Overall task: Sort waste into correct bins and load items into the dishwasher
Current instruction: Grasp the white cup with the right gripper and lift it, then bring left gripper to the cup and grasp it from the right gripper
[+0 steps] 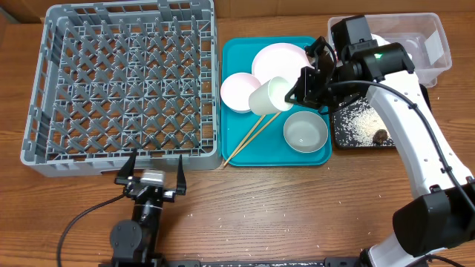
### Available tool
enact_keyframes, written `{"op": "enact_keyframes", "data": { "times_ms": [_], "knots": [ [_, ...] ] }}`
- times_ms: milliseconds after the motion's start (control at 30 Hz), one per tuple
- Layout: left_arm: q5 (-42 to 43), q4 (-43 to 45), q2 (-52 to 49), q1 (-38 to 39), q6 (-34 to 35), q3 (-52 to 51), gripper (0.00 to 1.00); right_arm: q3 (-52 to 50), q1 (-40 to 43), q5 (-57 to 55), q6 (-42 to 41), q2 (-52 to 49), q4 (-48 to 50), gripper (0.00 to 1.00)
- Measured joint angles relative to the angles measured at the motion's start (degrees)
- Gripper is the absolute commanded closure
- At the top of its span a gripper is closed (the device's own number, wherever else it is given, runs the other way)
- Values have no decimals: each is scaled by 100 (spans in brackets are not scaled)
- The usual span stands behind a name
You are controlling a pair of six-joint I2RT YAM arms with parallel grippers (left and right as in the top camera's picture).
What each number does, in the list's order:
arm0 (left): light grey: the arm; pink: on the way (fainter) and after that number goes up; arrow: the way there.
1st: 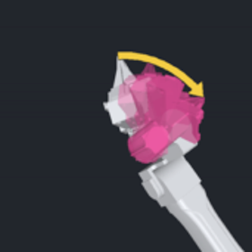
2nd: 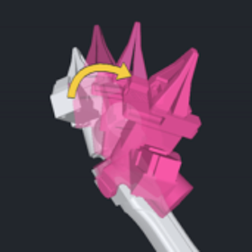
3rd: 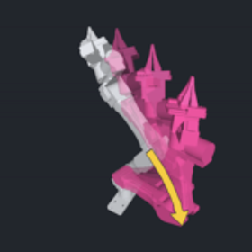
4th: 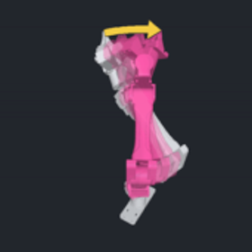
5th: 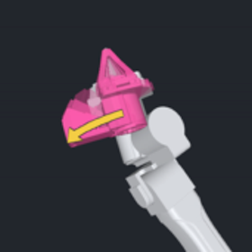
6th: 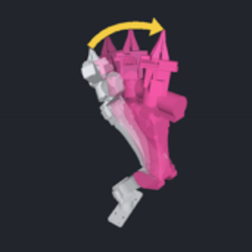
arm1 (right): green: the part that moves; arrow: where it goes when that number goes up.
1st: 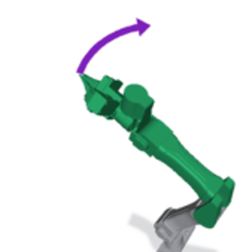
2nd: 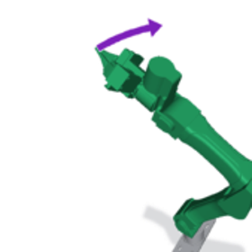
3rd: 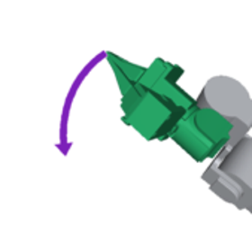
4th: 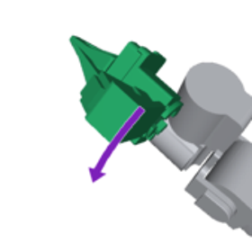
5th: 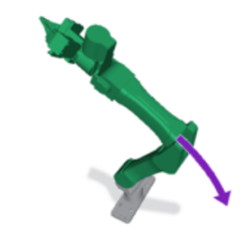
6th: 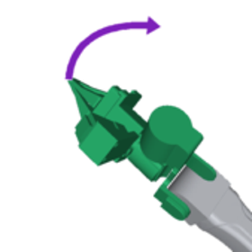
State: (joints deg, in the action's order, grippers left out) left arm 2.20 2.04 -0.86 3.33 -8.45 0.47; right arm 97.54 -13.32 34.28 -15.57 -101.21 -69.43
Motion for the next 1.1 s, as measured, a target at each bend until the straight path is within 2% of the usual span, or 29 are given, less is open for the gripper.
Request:
{"op": "enact_keyframes", "data": {
  "times_ms": [100,267,333,500,567,600,633,667,733,800,833,867,1033,1100],
  "knots": [
    [109,560,-4,0,450,11,0,0,136,61,26,0,0,96],
    [273,619,-546,0,846,479,0,0,284,96,37,0,15,96],
    [348,608,-1174,0,879,1034,0,-2,310,127,42,0,59,96],
    [990,382,-3654,-7,828,3270,0,-4,310,149,57,-2,59,96],
    [1390,173,-4682,-7,833,4162,0,-4,310,146,63,-2,68,96],
    [1495,181,-4861,-7,848,4293,0,-4,313,149,57,-2,50,96],
    [1969,297,-5447,-7,977,4701,0,-4,310,155,61,-2,44,96],
    [2870,811,-6170,-11,1429,5066,0,-4,310,151,59,-2,46,96],
    [3849,1904,-6686,-7,2269,5176,0,-7,313,214,59,-2,87,96],
    [4511,2476,-7097,0,3254,5278,0,-7,313,297,57,-2,140,96],
    [4734,2579,-7228,0,3744,5285,0,-7,313,343,59,-2,146,96],
    [5005,2614,-7394,4,4610,5285,0,-7,313,400,59,-2,177,96],
    [5696,2321,-7816,4,7962,5285,0,-7,310,754,57,-2,455,96],
    [5917,2159,-7936,4,8900,5285,0,-7,310,1080,44,-2,743,96]
  ]
}}
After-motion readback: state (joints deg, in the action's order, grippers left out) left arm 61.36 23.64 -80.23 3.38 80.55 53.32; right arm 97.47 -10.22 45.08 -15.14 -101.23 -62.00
